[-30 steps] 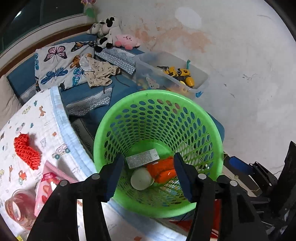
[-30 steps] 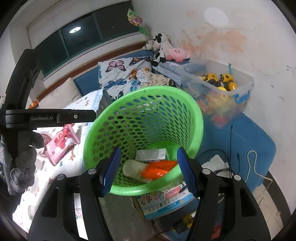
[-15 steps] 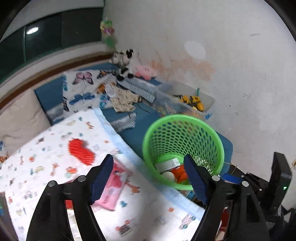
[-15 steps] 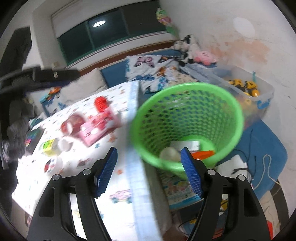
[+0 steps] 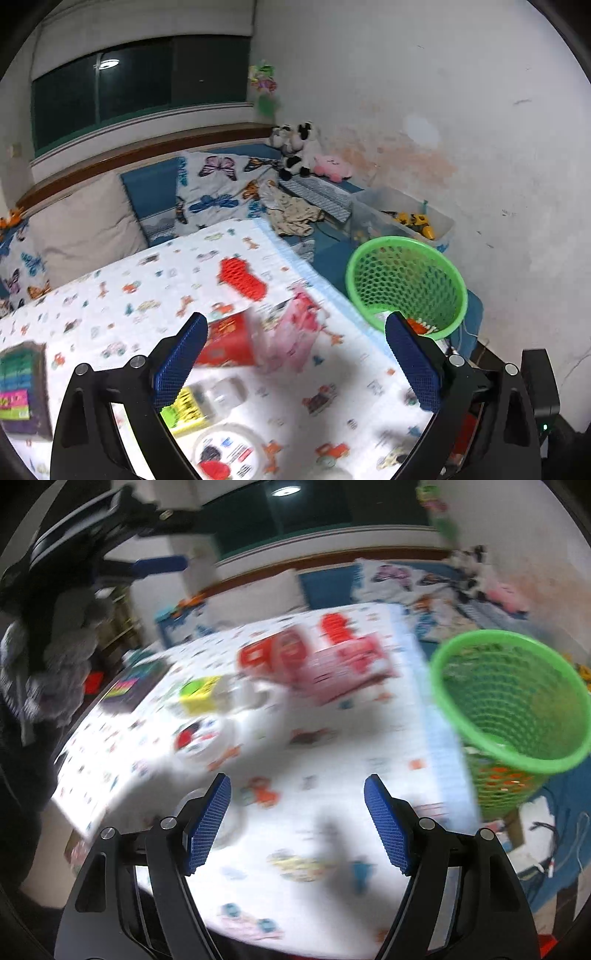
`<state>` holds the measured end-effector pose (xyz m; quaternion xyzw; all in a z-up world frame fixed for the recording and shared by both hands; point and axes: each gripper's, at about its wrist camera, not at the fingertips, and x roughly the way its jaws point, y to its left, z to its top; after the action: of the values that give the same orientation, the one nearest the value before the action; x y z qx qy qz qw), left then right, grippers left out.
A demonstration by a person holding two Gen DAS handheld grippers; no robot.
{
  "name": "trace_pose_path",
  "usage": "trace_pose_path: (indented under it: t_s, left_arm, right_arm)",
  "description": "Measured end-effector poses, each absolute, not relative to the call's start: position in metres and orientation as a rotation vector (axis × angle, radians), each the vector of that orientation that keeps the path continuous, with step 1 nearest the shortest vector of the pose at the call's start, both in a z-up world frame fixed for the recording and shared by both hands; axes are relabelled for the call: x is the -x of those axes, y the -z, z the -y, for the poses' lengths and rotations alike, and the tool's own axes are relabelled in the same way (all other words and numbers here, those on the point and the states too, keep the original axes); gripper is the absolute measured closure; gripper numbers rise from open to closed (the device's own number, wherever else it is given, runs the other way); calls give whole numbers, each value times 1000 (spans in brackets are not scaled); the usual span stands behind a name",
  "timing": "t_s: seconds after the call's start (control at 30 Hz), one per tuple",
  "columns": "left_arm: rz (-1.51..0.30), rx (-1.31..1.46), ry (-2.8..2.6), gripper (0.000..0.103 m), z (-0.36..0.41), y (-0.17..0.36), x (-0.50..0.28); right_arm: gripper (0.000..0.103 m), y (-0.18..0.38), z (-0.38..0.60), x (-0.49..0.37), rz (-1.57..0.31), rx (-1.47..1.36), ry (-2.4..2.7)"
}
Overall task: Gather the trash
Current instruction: 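Move both tools back to the bed toward the dome lid and yogurt cup, then grasp the clear dome lid with the right tool while the left tool grasps the strawberry yogurt cup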
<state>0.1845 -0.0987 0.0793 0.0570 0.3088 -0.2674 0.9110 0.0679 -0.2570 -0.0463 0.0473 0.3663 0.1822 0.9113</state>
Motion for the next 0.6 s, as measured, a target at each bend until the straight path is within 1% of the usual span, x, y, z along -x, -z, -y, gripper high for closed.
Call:
trace_pose_path:
  t_s: [0.27, 0.53, 0.6]
  left_arm:
    - [-672, -101, 480, 9, 40, -62, -170]
    - [-738, -66, 433, 9, -4, -28, -156]
    - [-755, -57, 430, 9, -10, -19, -153]
  right_arm:
    - [28, 64, 209, -65, -810, -49, -486]
    - [29, 80, 171, -66, -821, 68, -511]
    - [30, 85, 167, -66, -828, 85, -515]
